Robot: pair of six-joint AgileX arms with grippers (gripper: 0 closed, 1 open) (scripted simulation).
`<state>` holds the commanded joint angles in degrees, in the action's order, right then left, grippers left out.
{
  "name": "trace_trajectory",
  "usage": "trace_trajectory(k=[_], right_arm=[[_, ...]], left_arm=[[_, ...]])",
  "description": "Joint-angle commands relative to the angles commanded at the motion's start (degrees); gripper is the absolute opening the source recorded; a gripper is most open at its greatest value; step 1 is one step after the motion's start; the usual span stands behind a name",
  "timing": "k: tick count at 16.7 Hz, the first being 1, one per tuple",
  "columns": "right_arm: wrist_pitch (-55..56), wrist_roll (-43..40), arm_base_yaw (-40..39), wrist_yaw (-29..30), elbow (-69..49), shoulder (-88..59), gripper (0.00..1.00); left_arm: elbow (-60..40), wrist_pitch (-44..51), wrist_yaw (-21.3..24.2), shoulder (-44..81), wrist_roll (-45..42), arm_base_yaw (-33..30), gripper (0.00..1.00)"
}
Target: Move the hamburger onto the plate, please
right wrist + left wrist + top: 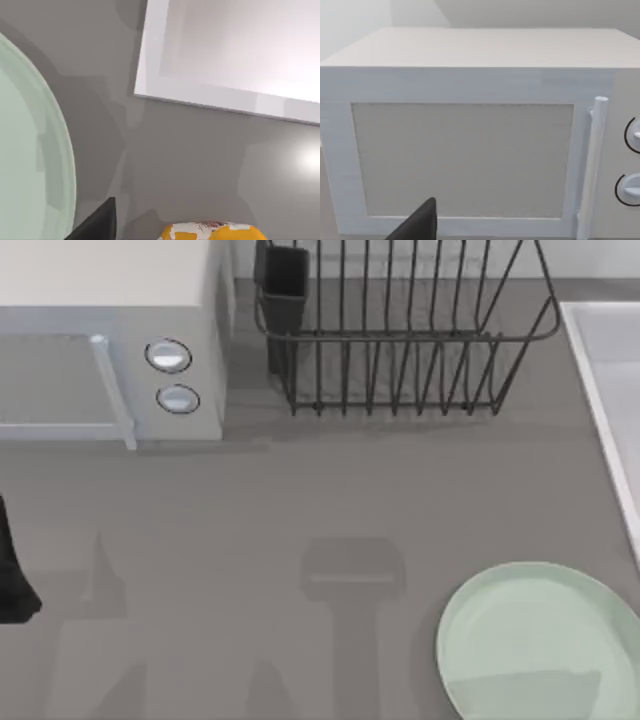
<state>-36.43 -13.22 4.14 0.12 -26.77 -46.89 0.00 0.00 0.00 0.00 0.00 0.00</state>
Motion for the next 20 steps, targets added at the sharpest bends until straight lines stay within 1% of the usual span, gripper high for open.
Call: trace_trajectory(k=[5, 9, 16, 18, 20], right_arm=[[-14.93, -5.32, 1.67, 0.05, -10.78, -20.45, 1.0], [-20.25, -7.3, 2.29, 0.06, -14.78, -27.5, 1.0], [-19.39, -7.23, 2.1, 0.06, -14.15, -28.08, 1.0], [-16.13, -7.14, 2.14, 0.06, -12.4, -29.81, 1.0], [-10.53, -7.11, 2.16, 0.05, -9.9, -32.47, 1.0]], left_arm=[[0.0, 0.0, 0.0, 0.0, 0.0, 0.0, 1.0], [0.0, 0.0, 0.0, 0.0, 0.0, 0.0, 1.0], [0.0, 0.0, 0.0, 0.0, 0.0, 0.0, 1.0], [0.0, 0.0, 0.0, 0.0, 0.0, 0.0, 1.0], [0.0, 0.0, 0.0, 0.0, 0.0, 0.0, 1.0]])
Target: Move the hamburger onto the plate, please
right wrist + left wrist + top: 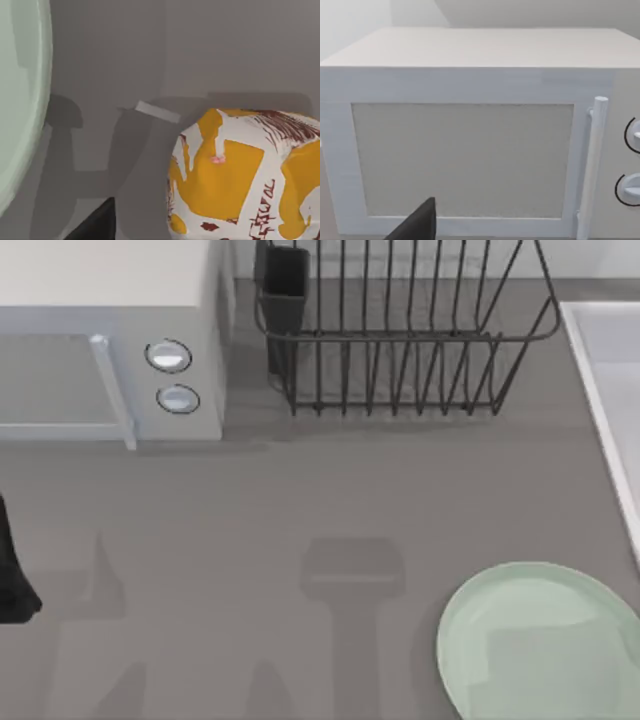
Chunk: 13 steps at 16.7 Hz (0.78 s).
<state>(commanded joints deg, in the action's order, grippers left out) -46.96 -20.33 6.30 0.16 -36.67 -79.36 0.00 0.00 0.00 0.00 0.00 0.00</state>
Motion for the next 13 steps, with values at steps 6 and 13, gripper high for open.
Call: trace_trajectory(k=[6, 13], right_arm=[[13.52, 0.07, 0.01, -0.01, 6.62, -6.96, 1.0], [13.78, 0.07, 0.01, -0.01, 6.77, -7.14, 0.77]], left_arm=[[0.0, 0.0, 0.0, 0.0, 0.0, 0.0, 1.0], [0.0, 0.0, 0.0, 0.0, 0.0, 0.0, 1.0]])
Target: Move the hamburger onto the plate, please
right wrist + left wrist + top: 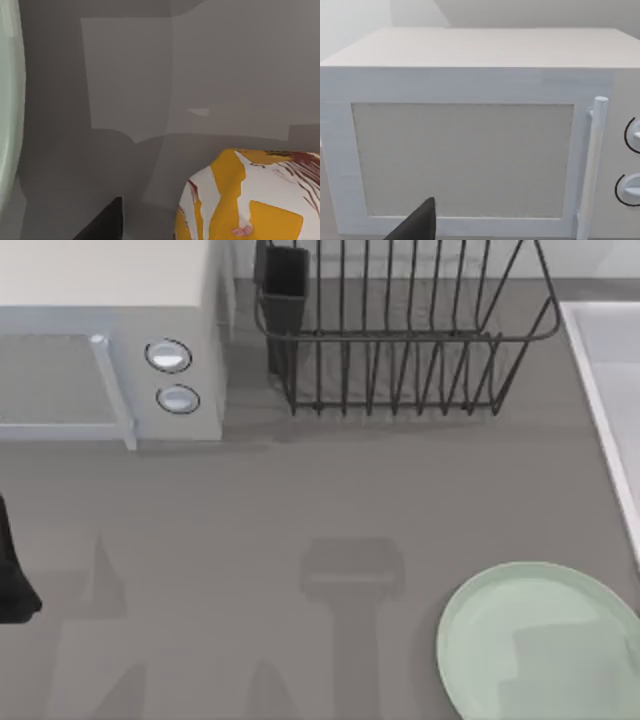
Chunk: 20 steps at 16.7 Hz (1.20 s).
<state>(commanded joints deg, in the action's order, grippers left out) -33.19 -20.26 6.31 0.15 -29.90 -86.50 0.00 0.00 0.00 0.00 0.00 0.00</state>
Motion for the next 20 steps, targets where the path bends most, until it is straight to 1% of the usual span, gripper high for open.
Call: trace_trajectory(k=[10, 11, 18, 19, 20], right_arm=[[0.0, 0.0, 0.0, 0.0, 0.0, 0.0, 0.02], [0.0, 0.0, 0.0, 0.0, 0.0, 0.0, 0.0], [0.0, 0.0, 0.0, 0.0, 0.0, 0.0, 0.0], [-5.45, -0.25, 0.21, -0.82, -2.72, 4.33, 0.0], [-5.61, -0.25, 0.23, -0.82, -2.87, 4.36, 0.0]], left_arm=[[0.0, 0.0, 0.0, 0.0, 0.0, 0.0, 1.0], [0.0, 0.0, 0.0, 0.0, 0.0, 0.0, 1.0], [0.0, 0.0, 0.0, 0.0, 0.0, 0.0, 1.0], [0.0, 0.0, 0.0, 0.0, 0.0, 0.0, 1.0], [0.0, 0.0, 0.0, 0.0, 0.0, 0.0, 1.0]])
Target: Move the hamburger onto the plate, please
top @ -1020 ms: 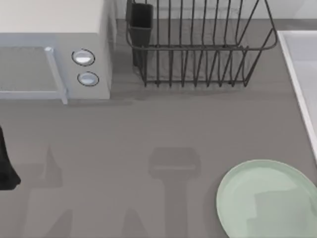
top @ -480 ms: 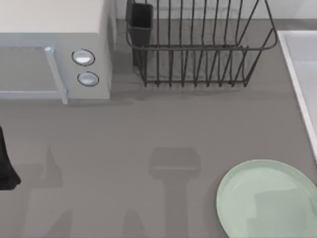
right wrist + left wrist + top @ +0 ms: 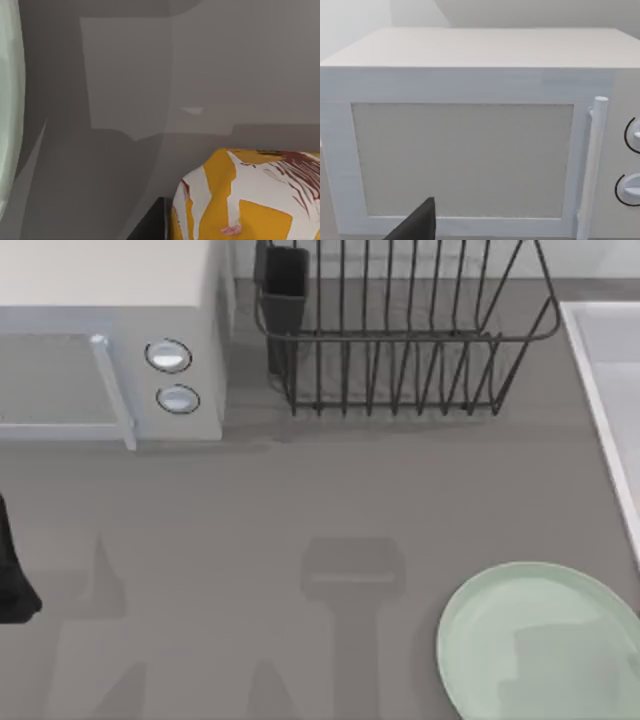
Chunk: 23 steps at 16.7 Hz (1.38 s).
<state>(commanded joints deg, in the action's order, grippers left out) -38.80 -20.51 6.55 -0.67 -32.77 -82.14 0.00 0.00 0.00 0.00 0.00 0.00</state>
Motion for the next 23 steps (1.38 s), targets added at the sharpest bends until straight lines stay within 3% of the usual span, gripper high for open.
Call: trace_trajectory(k=[11, 18, 23], right_arm=[[-26.16, -0.48, 0.28, 0.02, -16.25, 9.27, 0.0], [-26.95, -0.92, -0.01, 0.0, -16.97, 9.64, 0.0], [-27.74, -12.96, -4.43, -0.01, -19.33, 6.46, 0.0]], left_arm=[[0.0, 0.0, 0.0, 0.0, 0.0, 0.0, 1.0], [0.0, 0.0, 0.0, 0.0, 0.0, 0.0, 1.0], [0.0, 0.0, 0.0, 0.0, 0.0, 0.0, 1.0]])
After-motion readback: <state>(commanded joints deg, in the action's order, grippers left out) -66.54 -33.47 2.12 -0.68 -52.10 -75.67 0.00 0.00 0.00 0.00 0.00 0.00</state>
